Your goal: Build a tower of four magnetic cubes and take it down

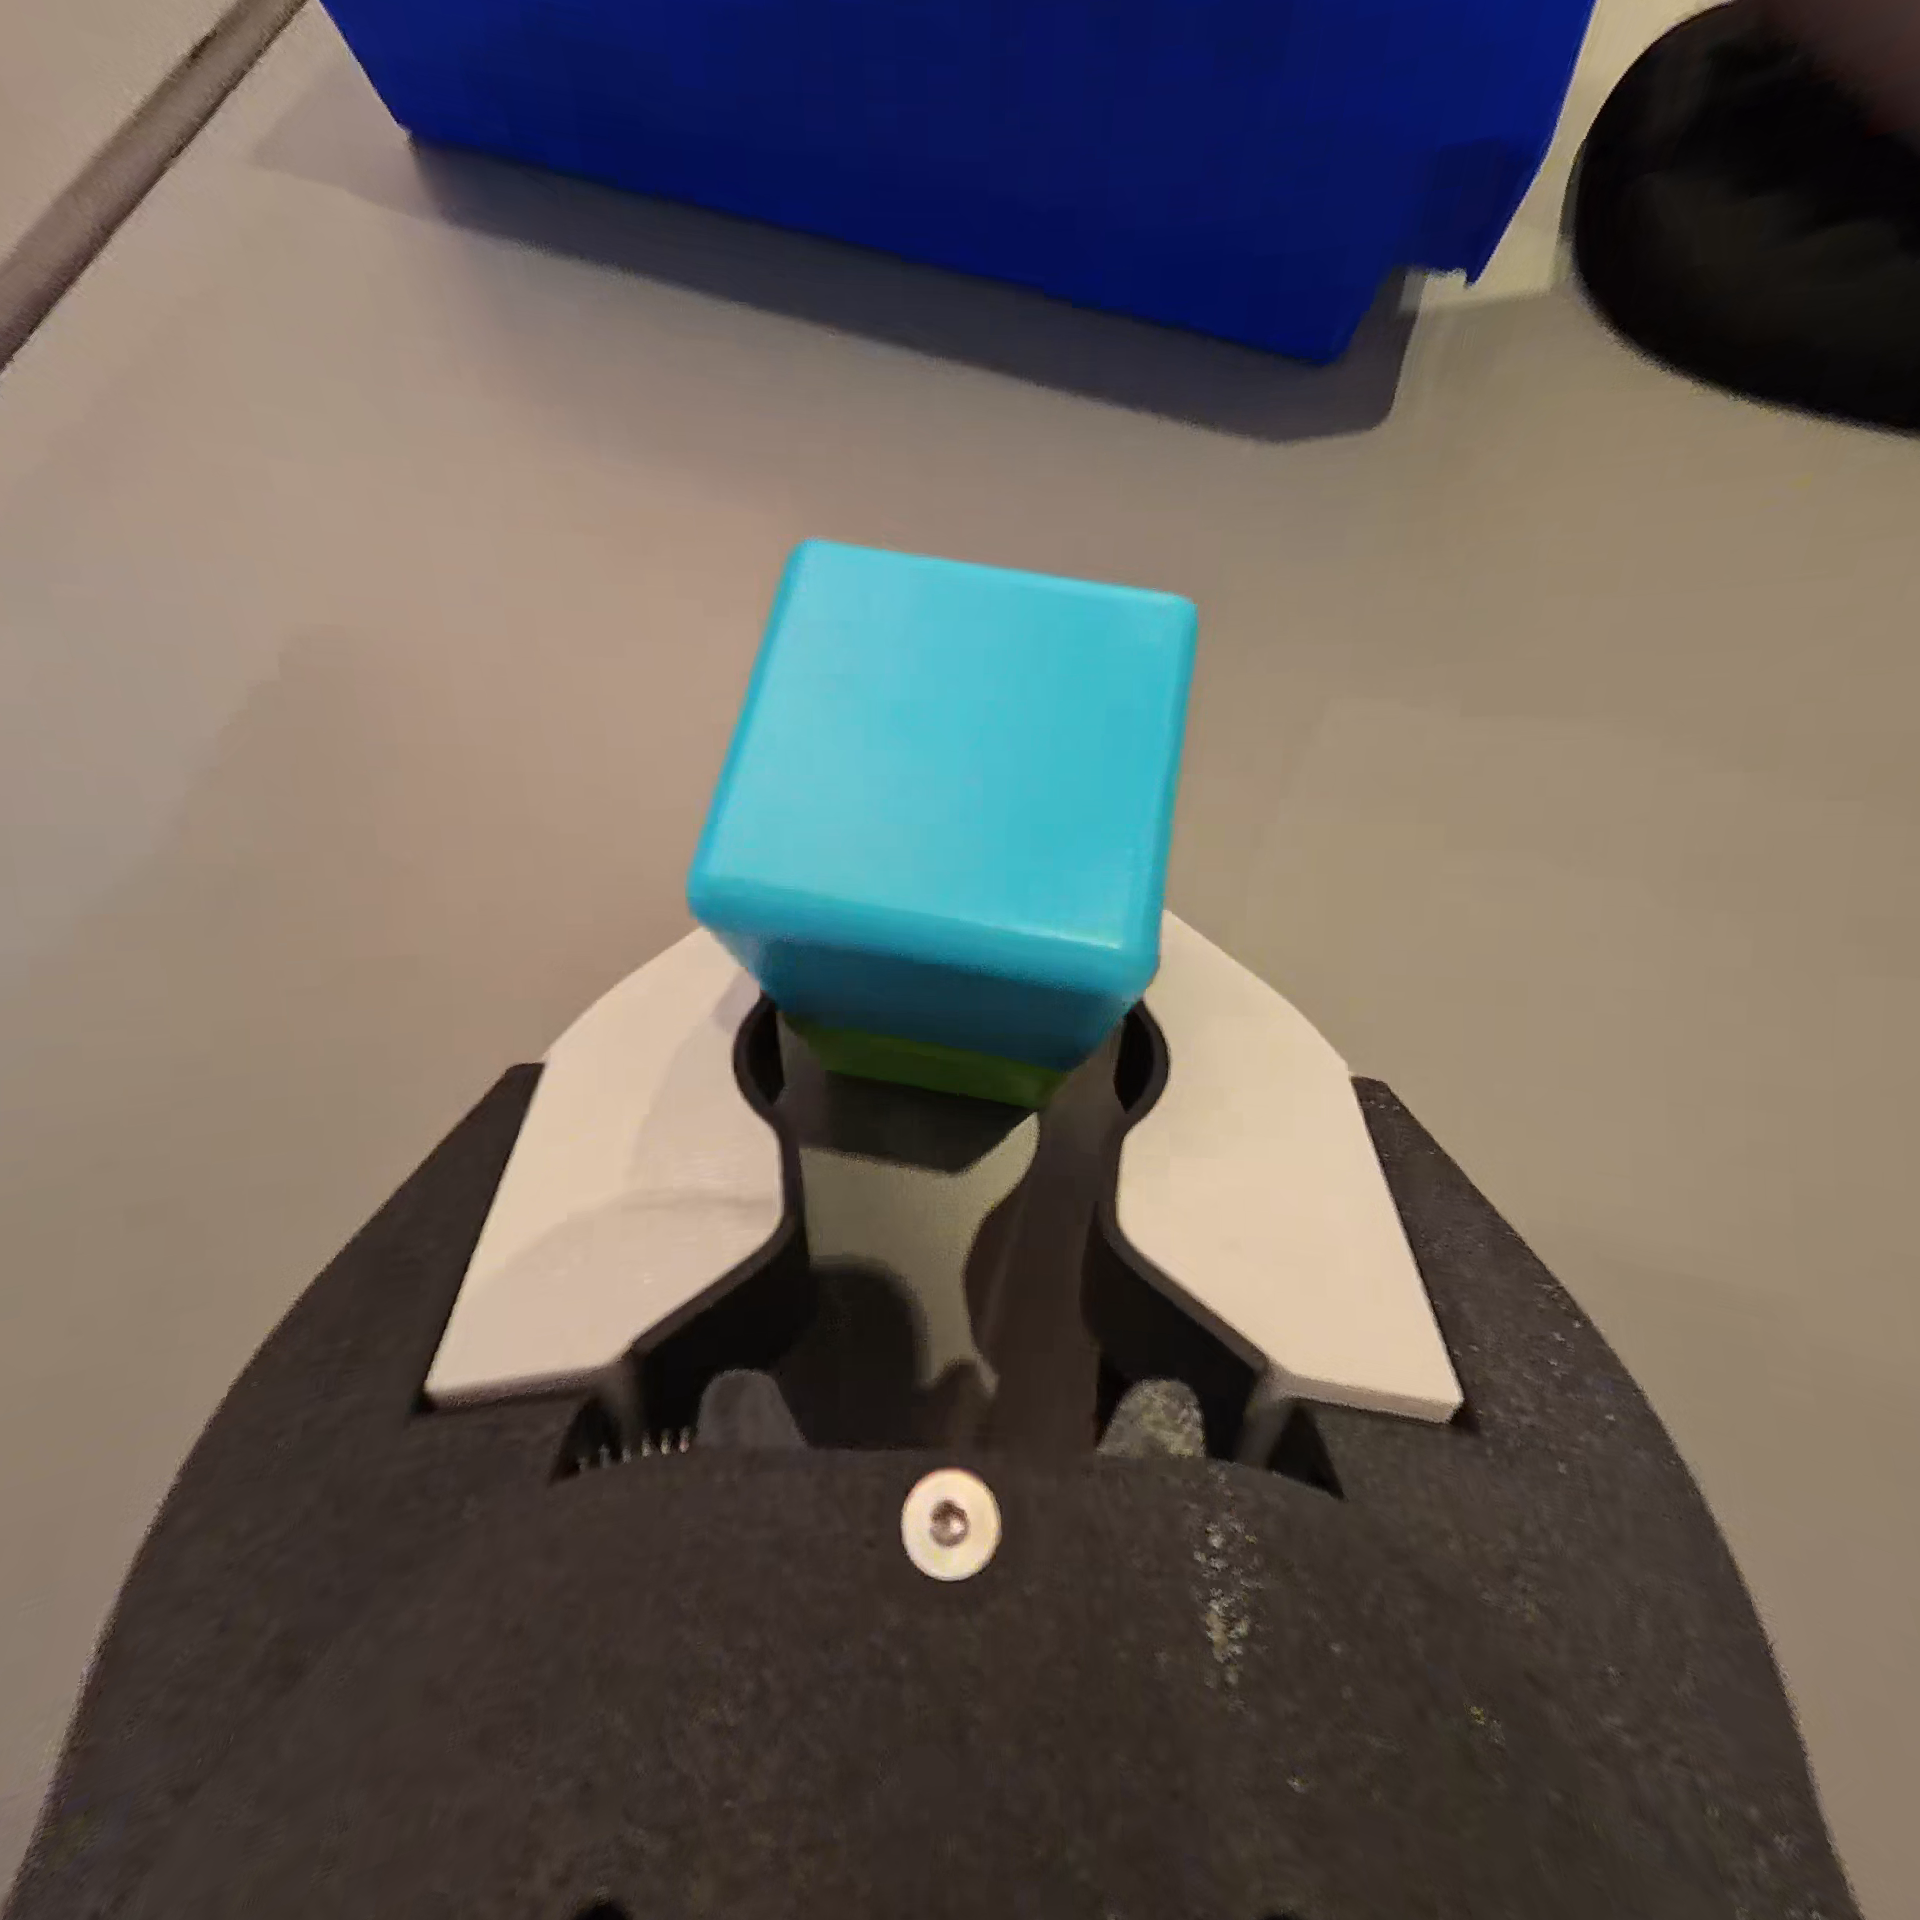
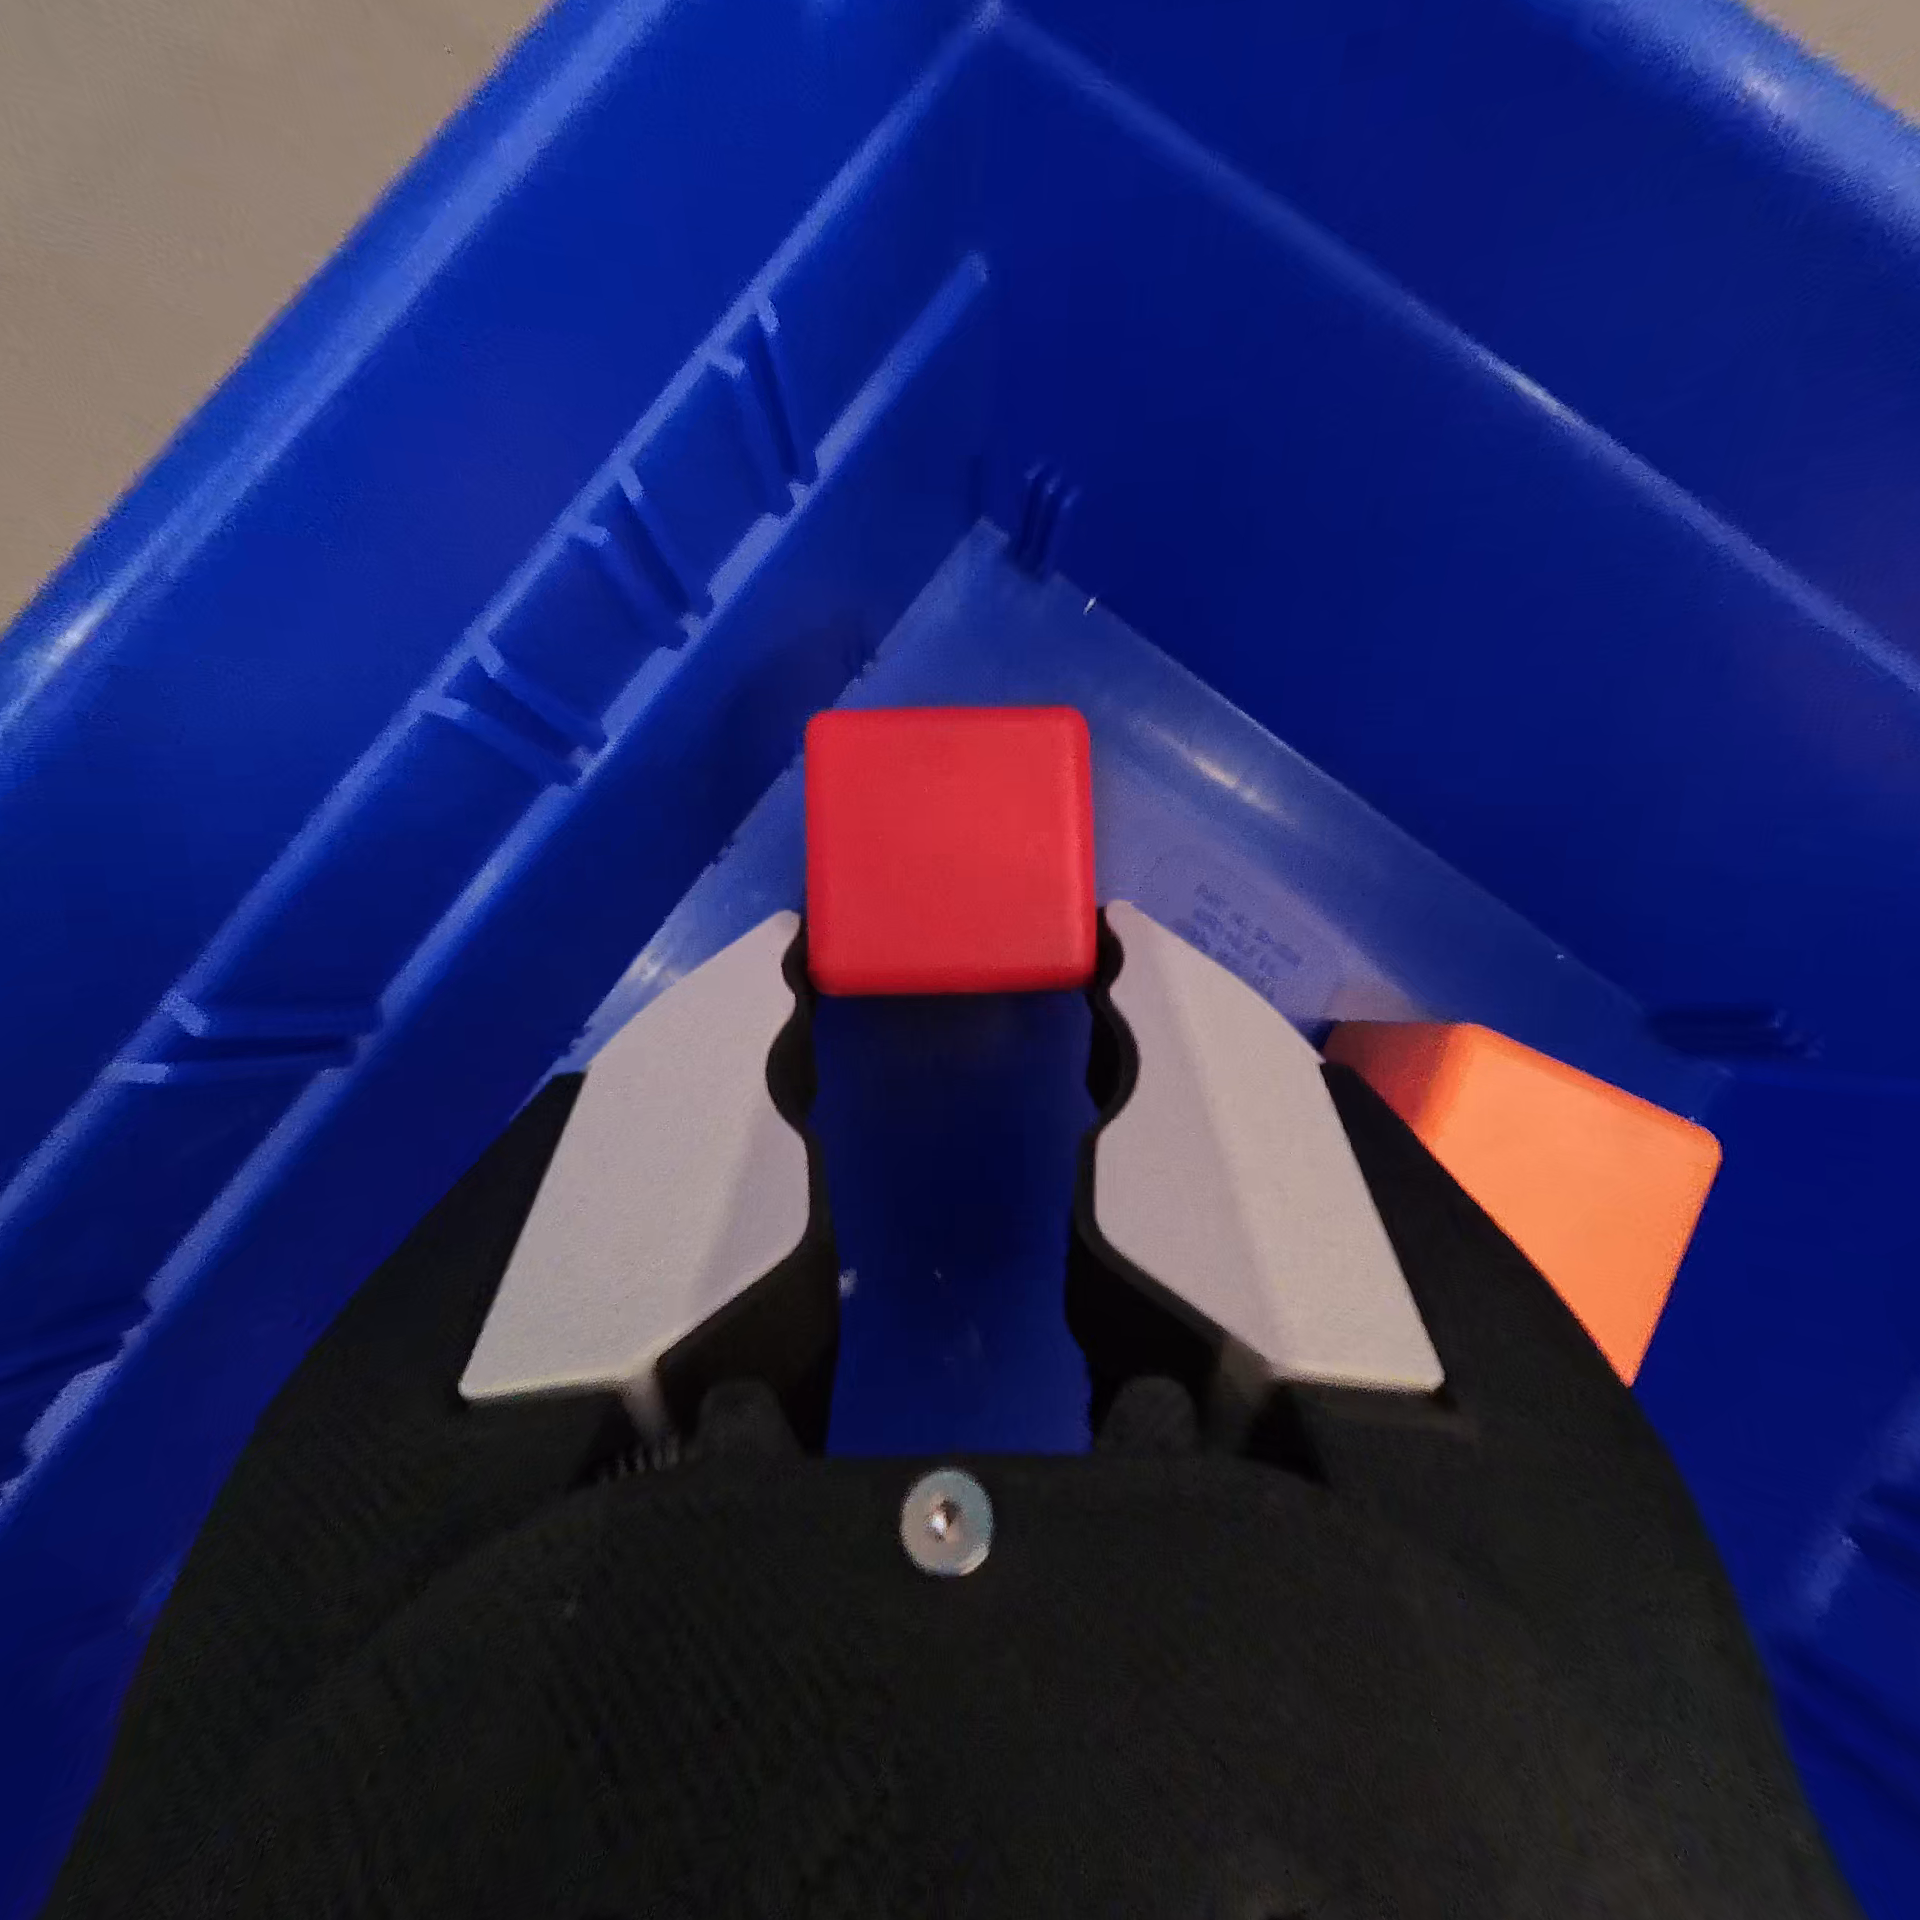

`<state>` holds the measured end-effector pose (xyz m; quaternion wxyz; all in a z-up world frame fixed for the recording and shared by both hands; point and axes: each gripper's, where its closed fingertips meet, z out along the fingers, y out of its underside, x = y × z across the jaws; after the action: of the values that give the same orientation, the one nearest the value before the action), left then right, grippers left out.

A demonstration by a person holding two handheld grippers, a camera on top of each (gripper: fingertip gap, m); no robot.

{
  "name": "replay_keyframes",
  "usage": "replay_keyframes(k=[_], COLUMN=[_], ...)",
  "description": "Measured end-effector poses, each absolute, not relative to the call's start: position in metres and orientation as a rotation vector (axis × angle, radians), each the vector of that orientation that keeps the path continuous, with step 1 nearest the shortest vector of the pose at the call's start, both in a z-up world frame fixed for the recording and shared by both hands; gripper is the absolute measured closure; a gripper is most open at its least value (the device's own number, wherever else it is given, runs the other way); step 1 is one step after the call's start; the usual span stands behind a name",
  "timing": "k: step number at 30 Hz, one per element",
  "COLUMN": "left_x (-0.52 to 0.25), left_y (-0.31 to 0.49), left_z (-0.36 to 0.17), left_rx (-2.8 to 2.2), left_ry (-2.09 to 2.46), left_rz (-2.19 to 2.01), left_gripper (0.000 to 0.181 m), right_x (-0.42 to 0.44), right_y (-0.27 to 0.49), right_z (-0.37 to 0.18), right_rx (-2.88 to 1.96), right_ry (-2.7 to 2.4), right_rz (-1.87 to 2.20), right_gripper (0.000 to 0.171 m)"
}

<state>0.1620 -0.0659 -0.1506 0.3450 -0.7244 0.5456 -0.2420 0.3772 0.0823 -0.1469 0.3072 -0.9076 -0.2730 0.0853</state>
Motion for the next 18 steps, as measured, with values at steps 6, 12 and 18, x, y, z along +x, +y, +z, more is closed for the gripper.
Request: replay_keyframes(k=[6,12,18], left_x=[0.161,0.161,0.161], left_y=[-0.064,-0.067,-0.067], left_z=[-0.156,-0.158,-0.158], left_rx=[-1.910,-1.935,-1.933], left_ry=[1.430,1.449,1.459], left_rz=[-0.588,-0.628,-0.640], left_gripper=[0.124,0.125,0.125], right_x=[0.382,0.344,0.223], right_y=[0.077,0.049,-0.041], right_z=[-0.121,-0.016,0.015], right_rx=[-2.354,-1.946,-1.595], right_ry=[-0.741,-0.891,-1.389], right_rz=[0.228,0.356,0.770], right_gripper=[0.104,0.106,0.107])
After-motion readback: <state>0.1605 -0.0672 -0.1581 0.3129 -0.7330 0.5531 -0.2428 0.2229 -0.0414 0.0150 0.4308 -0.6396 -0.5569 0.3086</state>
